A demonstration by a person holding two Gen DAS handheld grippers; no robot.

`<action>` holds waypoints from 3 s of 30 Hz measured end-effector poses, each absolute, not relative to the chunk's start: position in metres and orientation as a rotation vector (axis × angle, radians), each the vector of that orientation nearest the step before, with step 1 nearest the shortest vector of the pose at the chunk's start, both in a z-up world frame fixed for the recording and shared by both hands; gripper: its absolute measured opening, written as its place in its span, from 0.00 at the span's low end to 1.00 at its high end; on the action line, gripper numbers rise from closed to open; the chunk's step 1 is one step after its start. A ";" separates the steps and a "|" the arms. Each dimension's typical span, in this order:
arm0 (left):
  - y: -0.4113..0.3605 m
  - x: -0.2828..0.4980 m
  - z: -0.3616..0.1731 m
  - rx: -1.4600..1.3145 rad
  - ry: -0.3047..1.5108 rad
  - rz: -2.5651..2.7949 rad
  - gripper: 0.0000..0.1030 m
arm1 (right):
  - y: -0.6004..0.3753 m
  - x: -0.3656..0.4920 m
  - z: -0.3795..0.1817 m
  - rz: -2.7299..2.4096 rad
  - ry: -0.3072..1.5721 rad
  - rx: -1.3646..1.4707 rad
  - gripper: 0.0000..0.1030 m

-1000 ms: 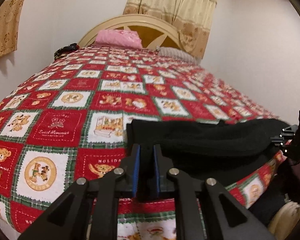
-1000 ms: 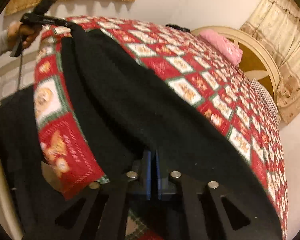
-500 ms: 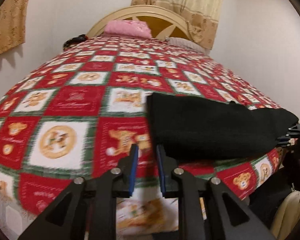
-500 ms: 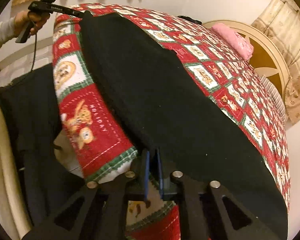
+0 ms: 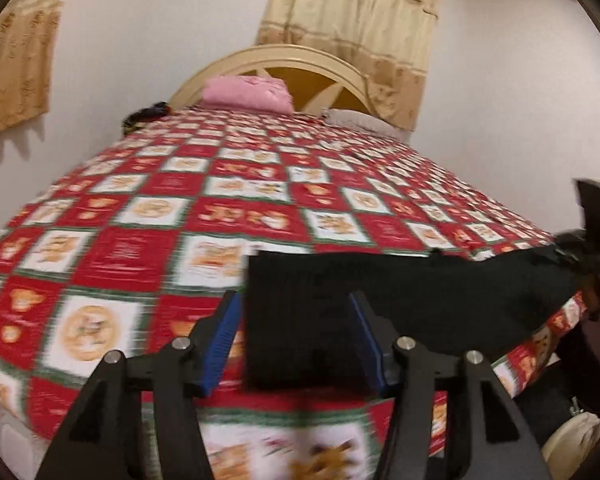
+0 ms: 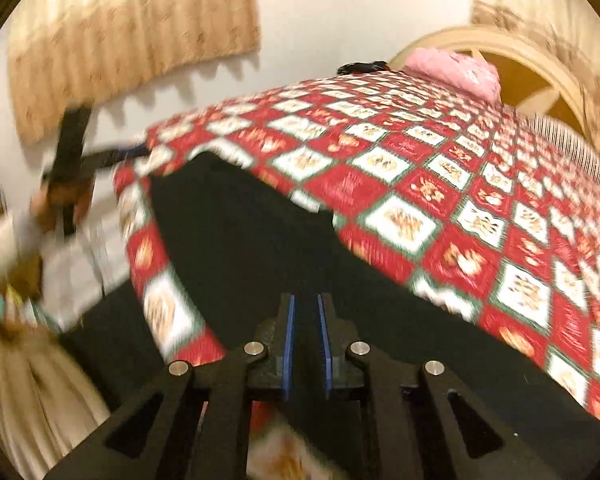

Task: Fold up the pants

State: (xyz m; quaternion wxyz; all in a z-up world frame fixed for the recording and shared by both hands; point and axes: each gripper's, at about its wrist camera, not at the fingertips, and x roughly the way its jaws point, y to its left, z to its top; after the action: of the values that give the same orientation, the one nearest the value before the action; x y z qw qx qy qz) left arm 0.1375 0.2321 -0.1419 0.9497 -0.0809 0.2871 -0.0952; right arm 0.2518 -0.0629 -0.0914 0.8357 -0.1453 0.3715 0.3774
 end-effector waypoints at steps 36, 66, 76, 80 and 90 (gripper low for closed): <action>0.235 0.206 -0.169 -0.125 0.721 -0.107 0.66 | -0.002 0.386 -0.122 0.842 1.002 0.155 0.06; -0.117 0.170 -0.123 0.255 0.677 -0.880 0.66 | -0.380 0.200 -0.049 -0.048 0.756 0.303 0.48; -0.180 0.173 -0.149 0.378 0.741 -0.930 0.59 | -0.462 0.161 -0.069 -0.203 0.699 0.483 0.48; -0.182 0.178 -0.147 0.378 0.739 -0.909 0.45 | -0.475 0.164 -0.073 -0.221 0.687 0.497 0.48; -0.183 0.190 -0.140 0.321 0.791 -0.948 0.07 | -0.501 0.196 -0.077 -0.216 0.648 0.586 0.09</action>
State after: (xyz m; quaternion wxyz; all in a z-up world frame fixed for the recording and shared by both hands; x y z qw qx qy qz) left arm 0.1897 -0.1832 -0.1395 0.8035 0.1499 0.3692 -0.4423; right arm 0.1963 -0.5010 -0.0771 0.9003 0.2834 0.3133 -0.1044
